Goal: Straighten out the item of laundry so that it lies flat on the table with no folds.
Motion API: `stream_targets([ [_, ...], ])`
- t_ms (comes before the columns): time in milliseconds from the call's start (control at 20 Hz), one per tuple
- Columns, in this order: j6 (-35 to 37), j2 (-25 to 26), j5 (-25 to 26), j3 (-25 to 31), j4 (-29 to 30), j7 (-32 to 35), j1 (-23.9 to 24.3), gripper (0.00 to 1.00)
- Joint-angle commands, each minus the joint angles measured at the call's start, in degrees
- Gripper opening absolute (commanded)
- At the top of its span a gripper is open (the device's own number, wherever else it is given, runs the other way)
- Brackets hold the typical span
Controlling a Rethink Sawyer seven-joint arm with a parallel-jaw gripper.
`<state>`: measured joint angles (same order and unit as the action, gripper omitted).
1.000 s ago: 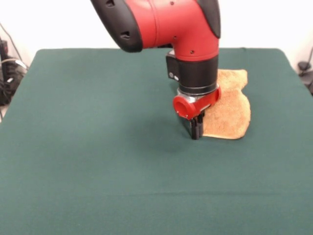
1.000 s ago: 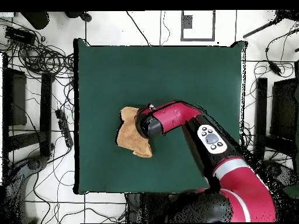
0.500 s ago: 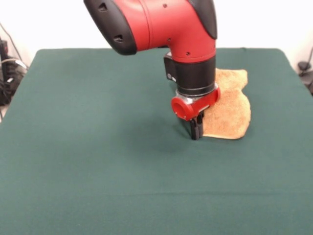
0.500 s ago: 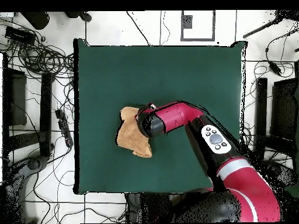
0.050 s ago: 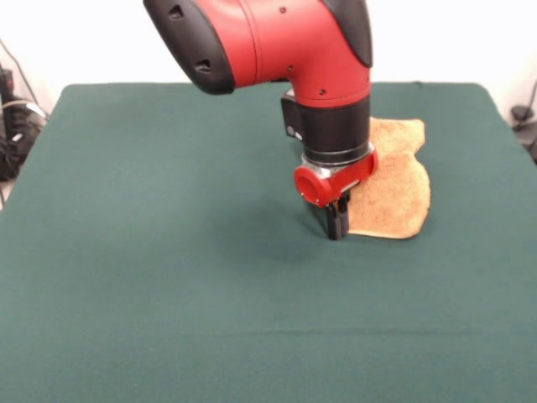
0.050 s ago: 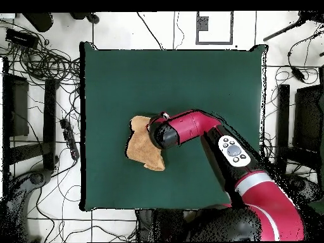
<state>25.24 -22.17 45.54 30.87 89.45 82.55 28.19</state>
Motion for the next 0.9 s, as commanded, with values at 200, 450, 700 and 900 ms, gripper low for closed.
stream_targets([
  [200, -1.2, 15.4, 6.9, -0.5, -6.5, -8.3, -0.6, 0.00],
  [450, -1.2, 15.7, 6.9, -0.4, -6.7, -8.5, -0.5, 0.00],
  [700, -1.6, 16.1, 7.2, -0.5, -7.1, -8.4, -0.6, 0.00],
  [900, -1.8, 16.3, 7.3, -0.4, -7.2, -8.6, -0.4, 0.00],
])
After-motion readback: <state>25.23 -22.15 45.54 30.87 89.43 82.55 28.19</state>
